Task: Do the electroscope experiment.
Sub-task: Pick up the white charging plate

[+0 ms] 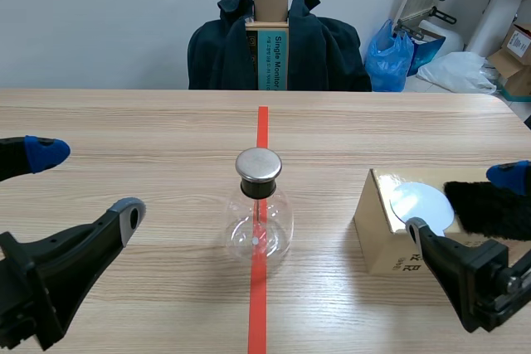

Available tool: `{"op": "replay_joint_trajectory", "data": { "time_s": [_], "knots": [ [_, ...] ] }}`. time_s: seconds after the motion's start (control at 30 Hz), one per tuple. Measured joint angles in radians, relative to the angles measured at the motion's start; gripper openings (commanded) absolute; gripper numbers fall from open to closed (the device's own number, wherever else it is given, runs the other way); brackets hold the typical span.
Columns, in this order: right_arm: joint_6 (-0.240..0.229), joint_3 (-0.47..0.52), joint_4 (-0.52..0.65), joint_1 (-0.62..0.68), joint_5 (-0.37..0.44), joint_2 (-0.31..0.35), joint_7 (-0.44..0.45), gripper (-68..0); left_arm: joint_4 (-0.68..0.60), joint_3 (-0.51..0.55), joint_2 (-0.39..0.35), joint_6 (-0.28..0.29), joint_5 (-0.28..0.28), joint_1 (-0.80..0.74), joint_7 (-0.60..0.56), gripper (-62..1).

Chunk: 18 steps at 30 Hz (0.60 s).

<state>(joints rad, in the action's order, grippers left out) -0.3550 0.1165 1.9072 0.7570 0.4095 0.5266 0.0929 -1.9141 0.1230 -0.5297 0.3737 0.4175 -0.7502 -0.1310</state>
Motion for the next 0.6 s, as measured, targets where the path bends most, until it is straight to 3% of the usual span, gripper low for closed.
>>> {"op": "replay_joint_trajectory", "data": {
  "time_s": [0.03,0.6],
  "knots": [
    [0.016,0.000,0.002,0.000,0.015,0.000,-0.036,0.4,0.000,0.000,0.000,0.000,-0.001,0.000,-0.009,1.4],
    [0.018,0.000,0.001,0.000,0.014,0.000,-0.023,0.4,0.000,0.000,0.000,0.000,-0.001,0.002,-0.037,1.4]
  ]
}}
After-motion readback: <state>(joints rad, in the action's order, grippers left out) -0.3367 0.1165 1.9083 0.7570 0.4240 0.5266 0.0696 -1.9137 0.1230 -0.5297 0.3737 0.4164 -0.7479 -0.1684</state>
